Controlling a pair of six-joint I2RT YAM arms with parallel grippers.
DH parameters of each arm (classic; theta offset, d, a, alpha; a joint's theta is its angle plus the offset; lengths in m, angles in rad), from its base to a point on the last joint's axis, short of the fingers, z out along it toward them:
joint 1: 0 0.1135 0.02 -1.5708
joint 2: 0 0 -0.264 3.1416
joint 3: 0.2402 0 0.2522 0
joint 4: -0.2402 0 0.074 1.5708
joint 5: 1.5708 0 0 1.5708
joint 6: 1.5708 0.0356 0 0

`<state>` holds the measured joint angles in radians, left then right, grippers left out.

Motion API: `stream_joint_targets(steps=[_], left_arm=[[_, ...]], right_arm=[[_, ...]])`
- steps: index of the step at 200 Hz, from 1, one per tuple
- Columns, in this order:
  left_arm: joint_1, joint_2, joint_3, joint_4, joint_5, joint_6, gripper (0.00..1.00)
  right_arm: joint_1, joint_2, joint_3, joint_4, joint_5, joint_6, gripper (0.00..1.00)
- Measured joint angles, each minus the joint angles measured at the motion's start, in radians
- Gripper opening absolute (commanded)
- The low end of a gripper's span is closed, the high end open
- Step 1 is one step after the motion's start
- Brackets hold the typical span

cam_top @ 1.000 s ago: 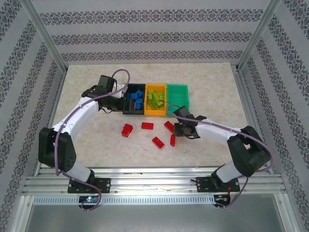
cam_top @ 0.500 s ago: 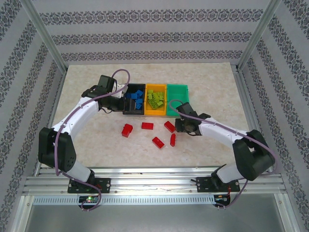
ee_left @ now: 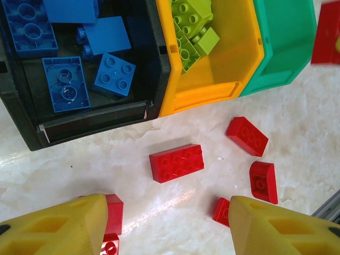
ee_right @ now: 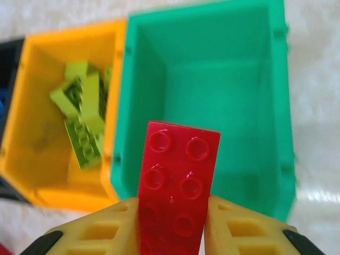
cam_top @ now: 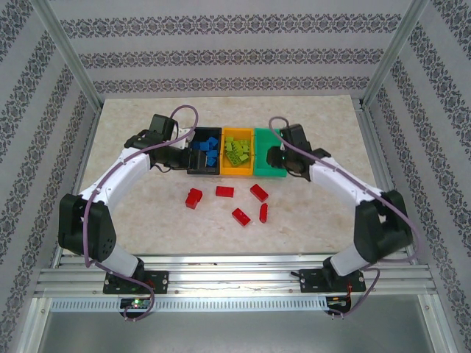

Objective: Sort the legos into containers by color
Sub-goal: Place the lego in the container, then pick up the lego from the bottom-center of the table.

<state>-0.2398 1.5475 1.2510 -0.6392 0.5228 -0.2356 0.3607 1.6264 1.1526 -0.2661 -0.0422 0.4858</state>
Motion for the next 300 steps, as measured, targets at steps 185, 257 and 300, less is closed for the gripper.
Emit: stream_joint_targets(steps=[185,257,300], left_arm=[[0.000,0.003,0.000,0.000,-0.010,0.001,0.62],[0.000,0.003,0.000,0.000,-0.002,0.001,0.62],[0.000,0.003,0.000,0.000,0.000,0.001,0.62]], right_arm=[[0.175,-0.142,-0.192,-0.045,-0.045,-0.040,0.60],[0.309,-0.198,-0.330,-0.132,0.009,0.080,0.59],[0.332,-0.190,-0.369,-0.161,0.042,0.146,0.55]])
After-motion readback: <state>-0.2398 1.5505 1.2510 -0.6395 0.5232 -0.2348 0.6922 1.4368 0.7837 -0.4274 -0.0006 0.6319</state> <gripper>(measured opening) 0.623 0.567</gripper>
